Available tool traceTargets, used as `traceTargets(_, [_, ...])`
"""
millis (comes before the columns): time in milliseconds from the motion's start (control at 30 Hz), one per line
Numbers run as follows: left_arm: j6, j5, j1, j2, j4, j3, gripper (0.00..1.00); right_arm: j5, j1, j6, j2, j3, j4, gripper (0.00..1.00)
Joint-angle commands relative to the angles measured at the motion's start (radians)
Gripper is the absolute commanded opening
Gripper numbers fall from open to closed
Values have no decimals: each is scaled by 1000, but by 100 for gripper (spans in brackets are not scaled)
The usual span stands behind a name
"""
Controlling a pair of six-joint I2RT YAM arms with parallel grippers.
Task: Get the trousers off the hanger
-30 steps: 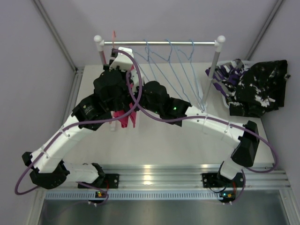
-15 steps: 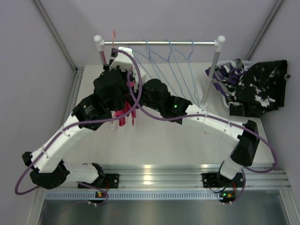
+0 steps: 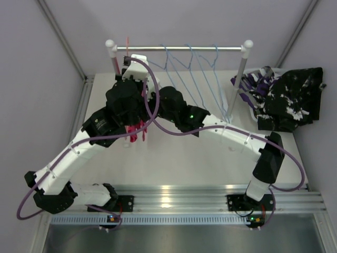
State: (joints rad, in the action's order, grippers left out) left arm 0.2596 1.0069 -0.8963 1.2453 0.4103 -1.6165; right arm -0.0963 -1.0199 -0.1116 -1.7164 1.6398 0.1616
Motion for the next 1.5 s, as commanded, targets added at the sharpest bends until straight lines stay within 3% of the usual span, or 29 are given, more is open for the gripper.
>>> traceTargets(0, [1, -13, -13, -35, -123, -8, 0, -7, 29, -26, -25, 64, -23, 54])
traceTargets(100, [1, -7, -16, -21, -126, 0, 0, 10, 29, -37, -28, 69, -33, 52])
traceTargets(167, [0, -2, -23, -18, -131, 10, 0, 21, 29, -46, -28, 66, -46, 44])
traceTargets(200, [1, -1, -23, -15, -134, 18, 0, 29, 29, -51, -28, 66, -53, 27])
traceTargets(300, [6, 13, -23, -10, -148, 35, 0, 46, 29, -74, -26, 61, -66, 0])
traceTargets(1467, [-138, 56, -23, -49, -84, 175, 0, 38, 27, -65, 278, -159, -183, 0])
